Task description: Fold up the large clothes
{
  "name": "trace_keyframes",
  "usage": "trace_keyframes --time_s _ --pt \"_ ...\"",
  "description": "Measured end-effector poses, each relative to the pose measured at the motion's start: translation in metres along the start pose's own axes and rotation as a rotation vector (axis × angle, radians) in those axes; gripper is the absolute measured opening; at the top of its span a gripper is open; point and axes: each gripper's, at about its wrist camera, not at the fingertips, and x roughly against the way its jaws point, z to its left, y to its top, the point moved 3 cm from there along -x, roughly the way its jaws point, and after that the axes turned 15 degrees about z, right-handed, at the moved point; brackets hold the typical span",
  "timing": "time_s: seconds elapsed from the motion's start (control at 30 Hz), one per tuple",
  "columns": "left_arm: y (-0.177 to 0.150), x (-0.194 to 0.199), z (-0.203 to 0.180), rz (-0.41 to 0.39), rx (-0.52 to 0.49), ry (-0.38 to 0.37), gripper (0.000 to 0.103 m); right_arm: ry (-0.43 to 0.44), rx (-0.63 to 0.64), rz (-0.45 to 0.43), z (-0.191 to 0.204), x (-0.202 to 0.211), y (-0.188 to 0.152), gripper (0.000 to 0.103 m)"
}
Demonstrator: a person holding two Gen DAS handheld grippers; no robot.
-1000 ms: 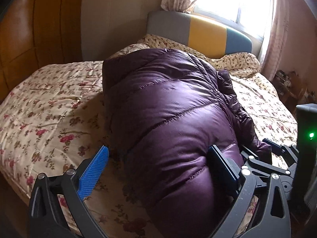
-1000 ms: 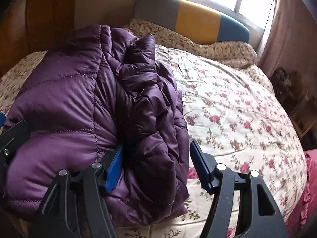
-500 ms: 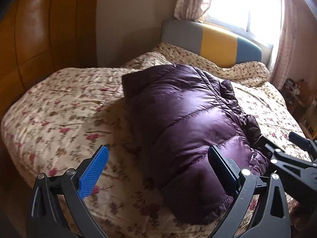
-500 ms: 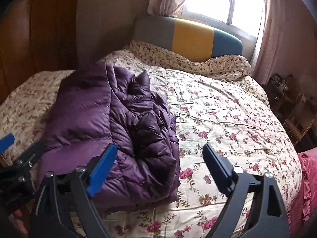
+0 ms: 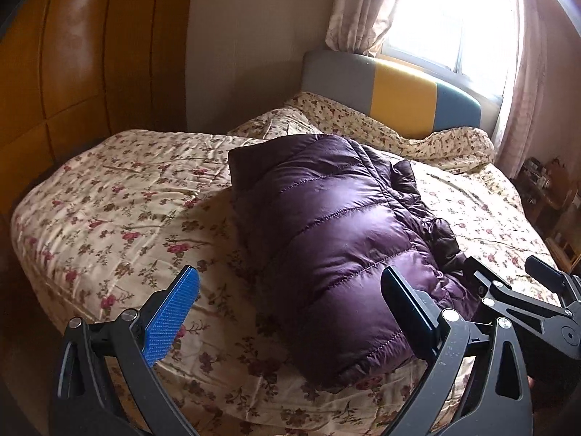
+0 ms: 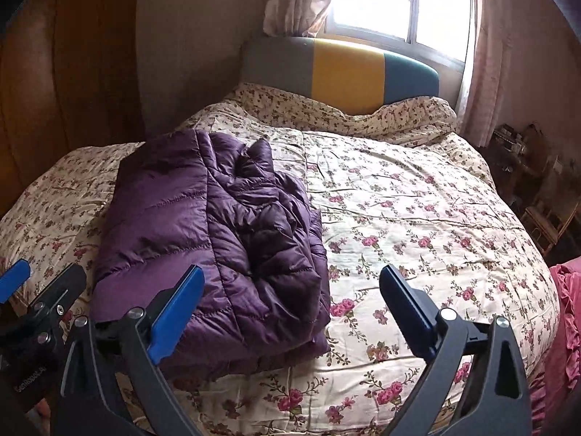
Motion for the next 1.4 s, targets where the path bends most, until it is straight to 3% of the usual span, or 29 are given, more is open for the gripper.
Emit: trace_keyframes --time_s 0.3,0.5,0.93,1.4 --pt "0.000 -0.007 0.007 0.022 0.036 0.039 0.099 -0.031 0.020 0.002 0.002 -0.003 -0.001 0.097" --pt "-0.001 -0.007 0.013 0.019 0.076 -0.005 0.099 -0.031 0.026 -0.001 0.003 -0.005 -0.001 0.099" --pt "-0.002 0.002 0.005 -0.017 0.047 0.073 0.099 -0.026 0.023 -0.016 0.002 -0.006 -0.002 0.100" --pt "-0.005 0.009 -0.008 -0.030 0.014 0.074 0.099 -0.026 0.006 0.005 -0.006 -0.009 -0.007 0.100"
